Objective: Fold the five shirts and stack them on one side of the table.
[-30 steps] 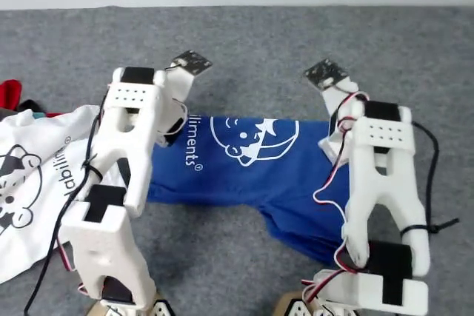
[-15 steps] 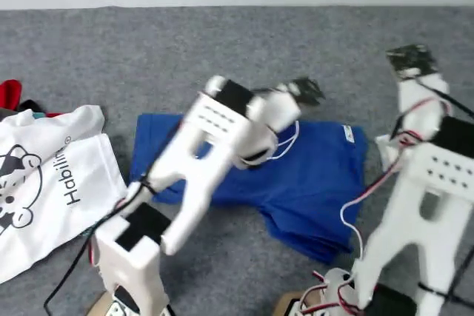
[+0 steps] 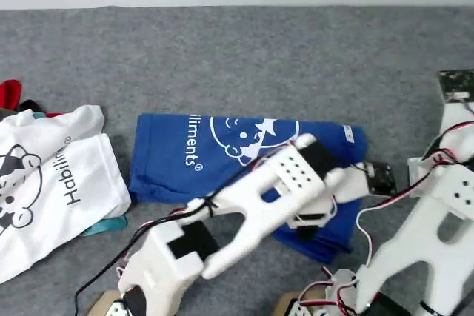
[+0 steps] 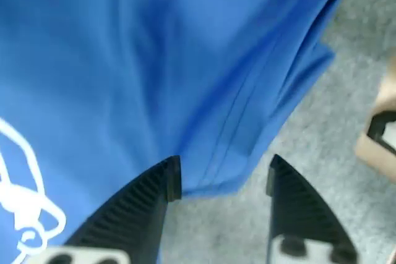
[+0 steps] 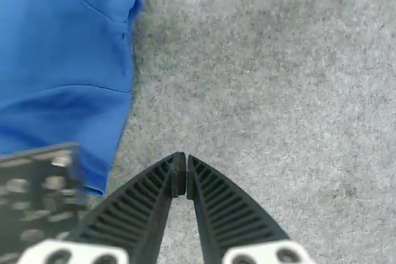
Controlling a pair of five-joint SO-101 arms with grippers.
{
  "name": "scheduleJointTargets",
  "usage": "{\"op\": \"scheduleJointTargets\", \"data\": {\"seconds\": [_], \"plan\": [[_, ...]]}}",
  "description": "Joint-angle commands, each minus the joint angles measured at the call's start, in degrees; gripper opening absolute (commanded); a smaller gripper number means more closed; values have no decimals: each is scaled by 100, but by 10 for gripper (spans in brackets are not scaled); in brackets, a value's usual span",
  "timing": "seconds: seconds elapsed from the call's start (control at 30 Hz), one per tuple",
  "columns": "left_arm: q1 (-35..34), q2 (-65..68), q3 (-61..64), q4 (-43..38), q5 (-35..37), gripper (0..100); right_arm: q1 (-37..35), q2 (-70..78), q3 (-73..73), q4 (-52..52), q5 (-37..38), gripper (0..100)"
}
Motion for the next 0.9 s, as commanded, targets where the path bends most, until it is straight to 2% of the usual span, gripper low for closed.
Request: {"op": "scheduleJointTargets", "data": {"seconds": [0.0, 0.17, 0.37, 0.87], "plan": [[97, 290, -532, -70, 44, 240, 84, -277, -316, 48, -53, 9], [114, 949, -1042, 88, 26, 240, 84, -277, -316, 48, -62, 9], [352, 1398, -1481, 756, 9, 239, 84, -268, -316, 48, -62, 9], [308, 1829, -1376, 589, 53, 235, 84, -233, -316, 40, -70, 9]]}}
